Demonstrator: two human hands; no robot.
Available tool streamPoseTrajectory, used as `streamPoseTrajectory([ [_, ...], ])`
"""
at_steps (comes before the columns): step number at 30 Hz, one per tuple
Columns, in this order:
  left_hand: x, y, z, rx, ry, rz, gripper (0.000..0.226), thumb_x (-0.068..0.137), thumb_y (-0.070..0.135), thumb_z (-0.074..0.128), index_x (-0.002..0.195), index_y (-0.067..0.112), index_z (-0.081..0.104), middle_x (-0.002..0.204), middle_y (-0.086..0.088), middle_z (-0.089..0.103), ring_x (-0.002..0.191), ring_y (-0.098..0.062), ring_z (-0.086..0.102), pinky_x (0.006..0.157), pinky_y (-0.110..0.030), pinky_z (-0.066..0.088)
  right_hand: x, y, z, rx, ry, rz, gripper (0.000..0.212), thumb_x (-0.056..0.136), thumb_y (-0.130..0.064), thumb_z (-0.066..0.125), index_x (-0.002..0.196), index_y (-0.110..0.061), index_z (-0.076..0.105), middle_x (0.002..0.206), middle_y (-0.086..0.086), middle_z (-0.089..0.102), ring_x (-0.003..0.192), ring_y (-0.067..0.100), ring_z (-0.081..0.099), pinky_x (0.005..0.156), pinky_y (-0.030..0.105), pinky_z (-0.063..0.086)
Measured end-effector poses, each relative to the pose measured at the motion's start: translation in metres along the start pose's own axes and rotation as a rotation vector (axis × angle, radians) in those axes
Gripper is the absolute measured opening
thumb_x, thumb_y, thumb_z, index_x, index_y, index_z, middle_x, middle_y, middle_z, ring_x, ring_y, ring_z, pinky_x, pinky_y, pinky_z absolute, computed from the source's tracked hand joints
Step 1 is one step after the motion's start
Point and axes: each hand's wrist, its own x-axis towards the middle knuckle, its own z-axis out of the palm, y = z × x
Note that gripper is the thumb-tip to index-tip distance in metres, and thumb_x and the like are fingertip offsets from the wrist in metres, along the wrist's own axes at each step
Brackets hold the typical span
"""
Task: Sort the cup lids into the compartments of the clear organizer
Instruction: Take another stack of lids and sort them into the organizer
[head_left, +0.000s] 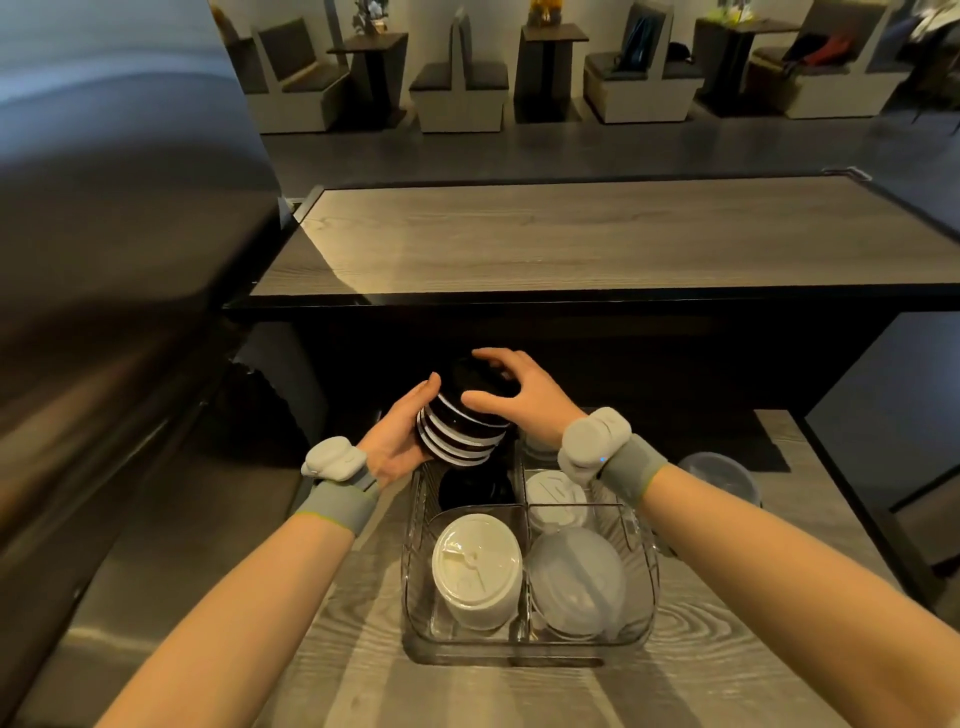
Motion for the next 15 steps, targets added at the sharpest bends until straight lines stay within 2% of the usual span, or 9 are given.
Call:
streamPoseTrajectory([
  [2, -0.004, -0.002, -0.001, 0.005, -0.026, 0.039, 0.031, 0.087, 0.033, 0.047, 0.108, 0.014, 0.060, 0.090, -0.003, 0.076, 0.083, -0.014, 0.073, 0.071, -0.027, 0.059, -0.004, -0.001, 0.000, 0.099, -0.020, 0.009, 0.051, 0.086, -0.031, 0.061, 0.134, -0.027, 0.043, 0.136, 0.006, 0.041, 0.127, 0.018, 0.038, 0.099, 0.027, 0.034],
  [5, -0.010, -0.003, -0.003, 0.018, -0.045, 0.079, 0.018, 0.092, 0.021, 0.045, 0.102, 0.018, 0.061, 0.082, 0.003, 0.076, 0.081, -0.011, 0.072, 0.070, -0.024, 0.058, -0.009, -0.004, 0.004, 0.126, -0.041, 0.002, 0.045, 0.089, -0.028, 0.057, 0.132, -0.027, 0.044, 0.134, 0.007, 0.041, 0.120, 0.015, 0.040, 0.094, 0.026, 0.034],
  [6, -0.014, -0.002, -0.004, 0.015, -0.056, 0.088, 0.016, 0.087, 0.022, 0.054, 0.100, 0.019, 0.064, 0.082, 0.003, 0.076, 0.083, -0.013, 0.071, 0.069, -0.023, 0.058, -0.009, -0.005, 0.006, 0.162, -0.048, 0.006, 0.042, 0.091, -0.026, 0.055, 0.132, -0.025, 0.045, 0.131, 0.008, 0.043, 0.118, 0.016, 0.043, 0.093, 0.025, 0.037],
  [8, -0.018, -0.001, -0.008, -0.013, -0.081, 0.091, 0.040, 0.056, 0.031, 0.082, 0.093, 0.021, 0.074, 0.087, 0.000, 0.077, 0.085, -0.016, 0.072, 0.069, -0.024, 0.059, -0.010, -0.009, 0.008, 0.304, -0.023, 0.037, 0.038, 0.094, -0.021, 0.050, 0.132, -0.018, 0.045, 0.119, 0.008, 0.050, 0.106, 0.014, 0.053, 0.088, 0.017, 0.042],
  [10, -0.021, 0.000, -0.018, -0.062, -0.089, 0.072, 0.060, 0.029, 0.036, 0.092, 0.085, 0.020, 0.078, 0.089, -0.003, 0.077, 0.084, -0.015, 0.073, 0.068, -0.027, 0.059, -0.011, -0.011, 0.007, 0.371, 0.030, 0.059, 0.038, 0.095, -0.019, 0.046, 0.132, -0.016, 0.044, 0.110, 0.002, 0.054, 0.099, 0.008, 0.054, 0.086, 0.017, 0.042],
  [13, -0.025, 0.005, -0.039, -0.160, -0.031, 0.057, 0.071, 0.020, 0.035, 0.093, 0.087, 0.014, 0.077, 0.088, -0.005, 0.077, 0.086, -0.020, 0.072, 0.070, -0.031, 0.059, -0.013, -0.004, 0.007, 0.395, 0.066, 0.085, 0.037, 0.095, -0.017, 0.044, 0.132, -0.015, 0.045, 0.105, -0.005, 0.054, 0.106, 0.013, 0.051, 0.097, 0.028, 0.039],
  [15, -0.031, 0.009, -0.046, -0.191, -0.022, 0.073, 0.062, 0.020, 0.033, 0.093, 0.077, 0.014, 0.078, 0.080, -0.005, 0.076, 0.078, -0.019, 0.073, 0.067, -0.034, 0.060, -0.014, 0.000, 0.012, 0.376, 0.064, 0.104, 0.036, 0.094, -0.015, 0.045, 0.130, -0.014, 0.046, 0.107, 0.000, 0.053, 0.100, 0.011, 0.052, 0.092, 0.025, 0.041],
])
